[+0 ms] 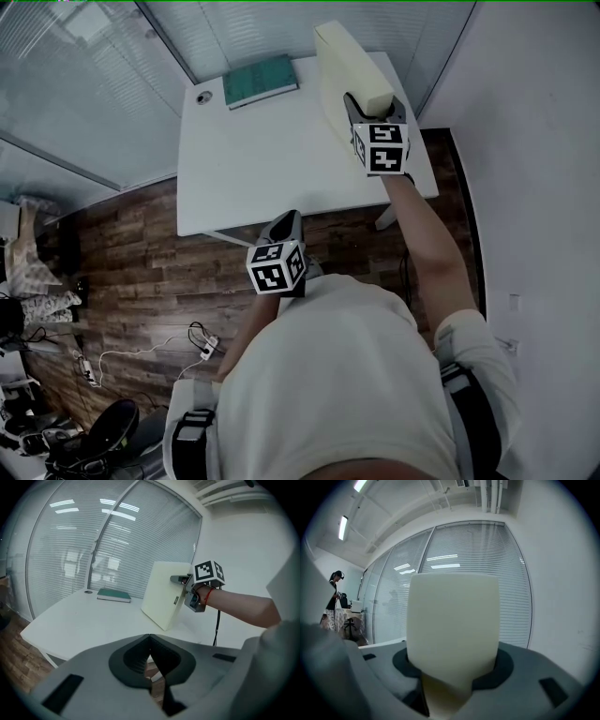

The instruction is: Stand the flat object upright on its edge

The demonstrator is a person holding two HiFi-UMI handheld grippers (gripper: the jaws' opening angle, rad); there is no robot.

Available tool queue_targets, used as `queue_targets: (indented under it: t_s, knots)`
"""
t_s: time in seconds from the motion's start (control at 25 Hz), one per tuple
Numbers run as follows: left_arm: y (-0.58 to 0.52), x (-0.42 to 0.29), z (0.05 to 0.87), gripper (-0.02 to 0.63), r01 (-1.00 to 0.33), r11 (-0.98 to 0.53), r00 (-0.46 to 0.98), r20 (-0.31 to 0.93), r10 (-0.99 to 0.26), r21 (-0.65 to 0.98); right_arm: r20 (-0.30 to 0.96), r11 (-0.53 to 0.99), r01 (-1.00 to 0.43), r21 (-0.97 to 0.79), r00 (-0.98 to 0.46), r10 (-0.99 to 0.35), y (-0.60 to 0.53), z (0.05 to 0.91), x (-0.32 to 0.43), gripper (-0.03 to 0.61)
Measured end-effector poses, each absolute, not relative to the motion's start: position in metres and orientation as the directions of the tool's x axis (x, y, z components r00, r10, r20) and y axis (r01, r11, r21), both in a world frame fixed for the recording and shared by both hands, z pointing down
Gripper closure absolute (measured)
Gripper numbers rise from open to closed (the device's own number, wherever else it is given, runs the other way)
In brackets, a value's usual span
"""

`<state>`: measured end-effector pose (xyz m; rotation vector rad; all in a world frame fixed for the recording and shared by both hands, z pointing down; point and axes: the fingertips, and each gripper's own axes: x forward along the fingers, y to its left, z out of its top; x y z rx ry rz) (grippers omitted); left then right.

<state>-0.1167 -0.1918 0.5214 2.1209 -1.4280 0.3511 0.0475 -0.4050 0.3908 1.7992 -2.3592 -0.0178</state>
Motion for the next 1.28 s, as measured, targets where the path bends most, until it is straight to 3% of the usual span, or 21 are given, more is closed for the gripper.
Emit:
queue_targets:
  t_s: [1.28]
  knots:
    - [-0.191,-0.114,0.525,0.594,-0.914,-0.281,0.398,0.518,-0.757,0.292,0.159,0.296,-0.954,0.047,-0.286,-0.945,-0.413,0.401,0.053,0.262]
